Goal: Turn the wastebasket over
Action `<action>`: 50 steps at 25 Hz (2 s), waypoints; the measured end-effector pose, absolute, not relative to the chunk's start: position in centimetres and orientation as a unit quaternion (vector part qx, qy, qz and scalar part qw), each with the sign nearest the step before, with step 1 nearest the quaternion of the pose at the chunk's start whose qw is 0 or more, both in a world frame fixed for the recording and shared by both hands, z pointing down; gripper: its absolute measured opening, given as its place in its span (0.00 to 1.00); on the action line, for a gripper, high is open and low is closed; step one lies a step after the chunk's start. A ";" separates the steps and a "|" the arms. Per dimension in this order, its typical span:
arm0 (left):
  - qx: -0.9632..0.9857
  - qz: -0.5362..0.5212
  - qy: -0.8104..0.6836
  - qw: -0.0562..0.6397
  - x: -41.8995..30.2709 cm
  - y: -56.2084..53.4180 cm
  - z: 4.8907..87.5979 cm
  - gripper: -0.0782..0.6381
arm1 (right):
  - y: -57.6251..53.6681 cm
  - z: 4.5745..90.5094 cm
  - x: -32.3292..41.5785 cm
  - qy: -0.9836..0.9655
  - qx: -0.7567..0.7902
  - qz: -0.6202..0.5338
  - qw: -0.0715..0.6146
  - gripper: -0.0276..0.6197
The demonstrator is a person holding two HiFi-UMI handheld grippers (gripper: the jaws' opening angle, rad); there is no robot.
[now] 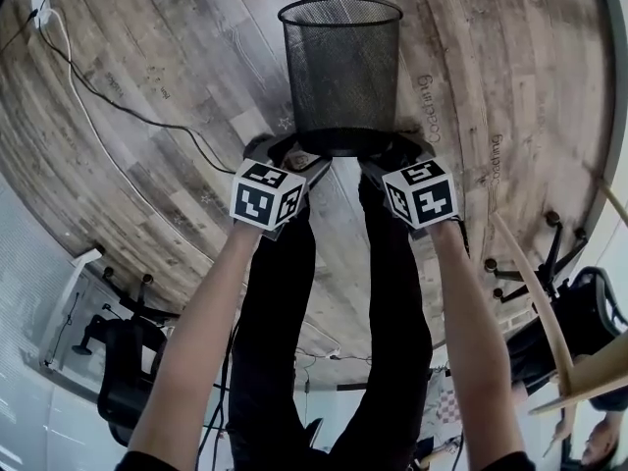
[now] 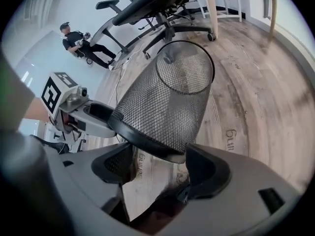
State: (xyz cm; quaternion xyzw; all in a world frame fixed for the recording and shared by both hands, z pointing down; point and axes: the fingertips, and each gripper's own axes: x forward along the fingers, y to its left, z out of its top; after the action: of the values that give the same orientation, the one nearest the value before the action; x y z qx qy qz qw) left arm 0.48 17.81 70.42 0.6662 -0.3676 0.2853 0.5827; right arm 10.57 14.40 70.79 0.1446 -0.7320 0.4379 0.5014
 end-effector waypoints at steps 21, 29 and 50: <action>0.682 0.375 -0.354 0.519 0.1 21.5 77.7 0.55 | 18.0 77.7 9.9 -0.746 0.144 0.368 0.536 0.55; 0.685 0.389 -0.332 0.518 -0.2 21.5 78.0 0.57 | 17.9 77.0 9.7 -0.747 0.139 0.365 0.538 0.55; 0.692 0.371 -0.349 0.511 -3.8 18.7 73.5 0.56 | 15.3 73.5 5.8 -0.683 0.302 0.468 0.472 0.59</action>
State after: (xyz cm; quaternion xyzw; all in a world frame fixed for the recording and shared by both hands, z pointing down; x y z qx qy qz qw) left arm -3.84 18.73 73.53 0.6921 -0.3493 0.3707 0.5114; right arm 5.79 15.31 73.45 0.3019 -0.6831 0.4682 0.4723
